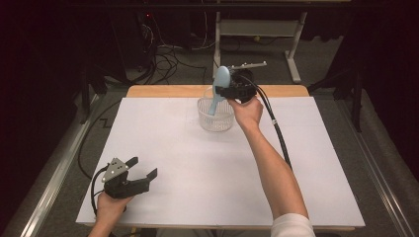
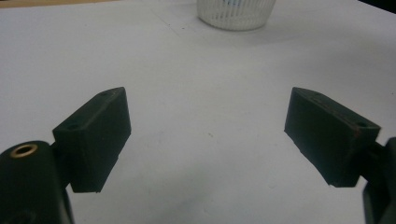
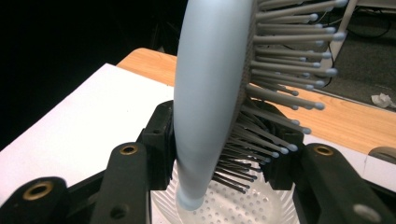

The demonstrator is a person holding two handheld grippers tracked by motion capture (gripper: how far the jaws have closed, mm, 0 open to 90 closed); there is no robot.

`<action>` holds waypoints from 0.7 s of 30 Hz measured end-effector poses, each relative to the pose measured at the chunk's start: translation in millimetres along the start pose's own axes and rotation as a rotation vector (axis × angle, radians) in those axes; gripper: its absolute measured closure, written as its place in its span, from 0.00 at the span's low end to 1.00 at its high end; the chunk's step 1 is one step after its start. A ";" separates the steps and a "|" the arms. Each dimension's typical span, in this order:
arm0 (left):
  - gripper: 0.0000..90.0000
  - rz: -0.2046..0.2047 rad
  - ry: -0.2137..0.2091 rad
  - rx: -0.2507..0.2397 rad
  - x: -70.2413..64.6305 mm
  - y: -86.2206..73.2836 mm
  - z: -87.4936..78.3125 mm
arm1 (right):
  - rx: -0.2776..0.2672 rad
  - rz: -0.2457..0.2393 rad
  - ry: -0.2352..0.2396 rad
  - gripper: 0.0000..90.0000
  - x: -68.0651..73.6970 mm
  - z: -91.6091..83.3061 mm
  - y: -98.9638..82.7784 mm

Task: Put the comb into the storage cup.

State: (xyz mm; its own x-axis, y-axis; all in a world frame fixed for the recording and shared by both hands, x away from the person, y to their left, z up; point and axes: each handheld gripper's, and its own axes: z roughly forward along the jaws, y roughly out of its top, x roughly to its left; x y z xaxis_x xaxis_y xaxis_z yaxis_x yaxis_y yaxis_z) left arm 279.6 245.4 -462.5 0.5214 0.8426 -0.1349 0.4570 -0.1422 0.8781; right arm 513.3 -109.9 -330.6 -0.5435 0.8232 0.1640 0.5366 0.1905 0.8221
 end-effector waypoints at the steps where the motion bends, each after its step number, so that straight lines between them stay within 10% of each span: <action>1: 0.15 0.001 0.000 0.001 0.1 0.0 0.1 | 0.005 0.001 0.000 0.60 0.4 1.2 -0.7; 21: 0.15 -0.007 0.000 0.001 0.5 -0.3 -0.4 | 0.027 -0.019 0.000 0.59 4.9 12.8 -6.9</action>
State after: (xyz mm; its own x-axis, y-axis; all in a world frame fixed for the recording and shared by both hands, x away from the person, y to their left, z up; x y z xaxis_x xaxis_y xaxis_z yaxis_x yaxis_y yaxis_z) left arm 279.5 246.1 -462.7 0.5181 0.8436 -0.1410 0.4611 -0.1367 0.8767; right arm 515.2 -100.3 -342.4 -0.5537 0.8194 0.1485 0.5435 0.2204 0.8100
